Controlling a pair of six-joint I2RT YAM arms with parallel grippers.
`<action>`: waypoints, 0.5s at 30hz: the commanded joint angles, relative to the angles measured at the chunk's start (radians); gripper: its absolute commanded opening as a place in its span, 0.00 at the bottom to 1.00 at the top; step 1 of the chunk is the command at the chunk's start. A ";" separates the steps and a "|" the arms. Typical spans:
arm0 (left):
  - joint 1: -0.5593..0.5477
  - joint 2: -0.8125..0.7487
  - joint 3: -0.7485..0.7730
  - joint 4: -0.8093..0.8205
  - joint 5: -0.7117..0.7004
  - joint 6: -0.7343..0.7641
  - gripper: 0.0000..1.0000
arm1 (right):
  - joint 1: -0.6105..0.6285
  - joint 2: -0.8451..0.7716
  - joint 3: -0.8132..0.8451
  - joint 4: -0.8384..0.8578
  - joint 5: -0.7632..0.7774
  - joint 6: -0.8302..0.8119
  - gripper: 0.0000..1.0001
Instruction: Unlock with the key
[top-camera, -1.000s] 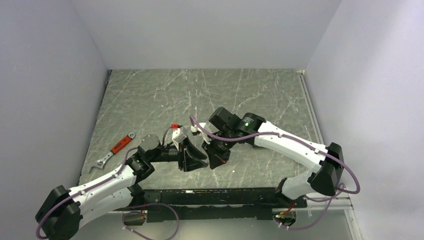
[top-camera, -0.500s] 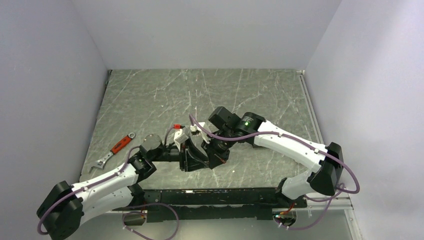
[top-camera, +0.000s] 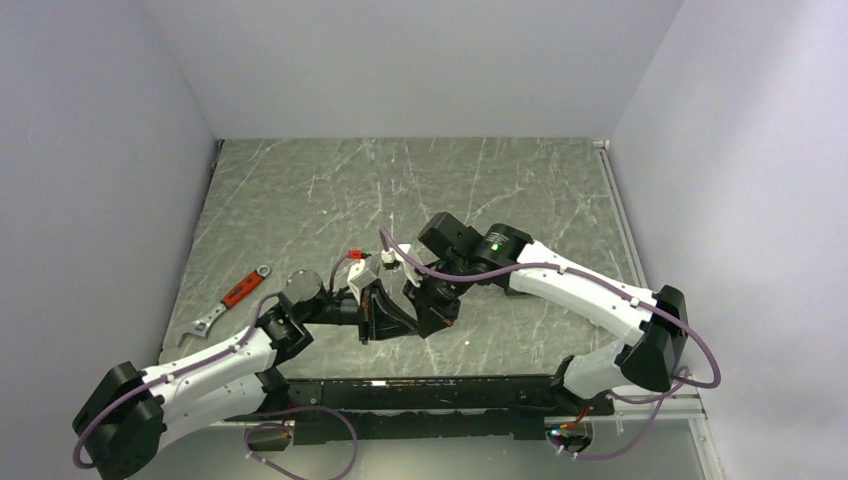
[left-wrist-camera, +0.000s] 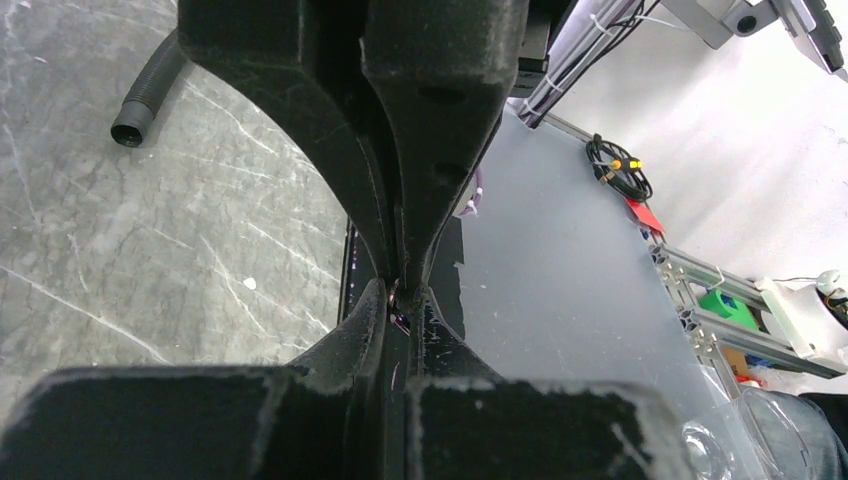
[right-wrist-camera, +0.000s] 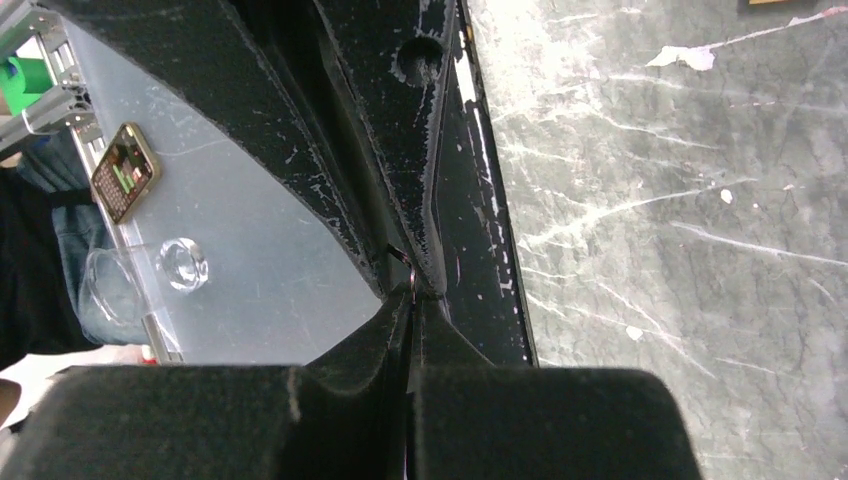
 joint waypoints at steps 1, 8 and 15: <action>-0.003 -0.048 0.040 -0.009 -0.019 -0.005 0.07 | 0.006 -0.066 0.033 0.040 -0.054 -0.017 0.00; -0.003 -0.087 0.033 0.007 -0.022 -0.031 0.00 | 0.007 -0.053 0.028 0.041 -0.070 -0.019 0.00; -0.003 -0.092 0.045 -0.064 -0.048 -0.011 0.00 | 0.007 -0.074 0.047 0.055 -0.043 -0.022 0.34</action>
